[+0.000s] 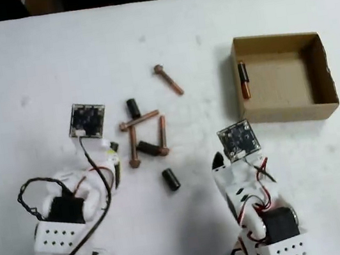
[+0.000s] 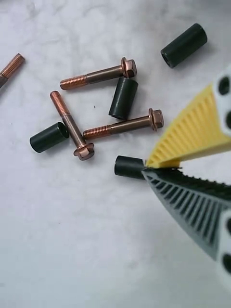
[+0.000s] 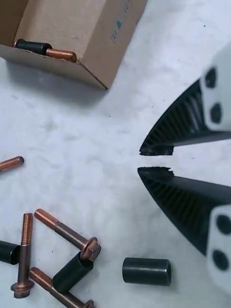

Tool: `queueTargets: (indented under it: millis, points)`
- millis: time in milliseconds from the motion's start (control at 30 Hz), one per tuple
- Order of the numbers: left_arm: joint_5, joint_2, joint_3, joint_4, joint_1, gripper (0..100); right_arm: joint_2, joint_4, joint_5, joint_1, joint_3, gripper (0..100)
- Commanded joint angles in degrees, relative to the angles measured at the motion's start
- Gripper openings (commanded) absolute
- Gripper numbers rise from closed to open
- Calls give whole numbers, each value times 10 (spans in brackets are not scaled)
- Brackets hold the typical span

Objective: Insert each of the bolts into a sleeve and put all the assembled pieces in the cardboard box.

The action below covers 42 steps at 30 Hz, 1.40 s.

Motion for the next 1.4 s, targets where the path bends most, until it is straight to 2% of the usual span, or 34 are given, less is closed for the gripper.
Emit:
queueTargets:
  millis: [0,100,233,467,600,733,900,1000,1233,1367]
  points:
    - [3,3,-3,-20,-5,20,-5,-12,-7,-1,-6,31]
    - [3,1,-3,-16,-28,20,-5,-12,2,-11,-8,30]
    - [3,0,-7,0,-80,20,0,-9,62,-33,-26,30]
    - [3,0,-14,34,-81,20,1,4,62,-83,-50,33]
    - [2,0,-50,92,-82,20,1,7,62,-94,-64,34]
    - [2,0,-66,115,-85,20,22,7,62,-116,-87,34]
    - [2,-61,-65,144,-85,20,169,3,62,-143,-172,35]
    - [2,-151,-57,179,-85,20,289,-4,60,-147,-242,35]
    - [-18,-344,8,199,-85,20,541,-29,57,-153,-338,36]
    - [-18,-364,10,207,-85,20,643,-36,57,-198,-372,100]
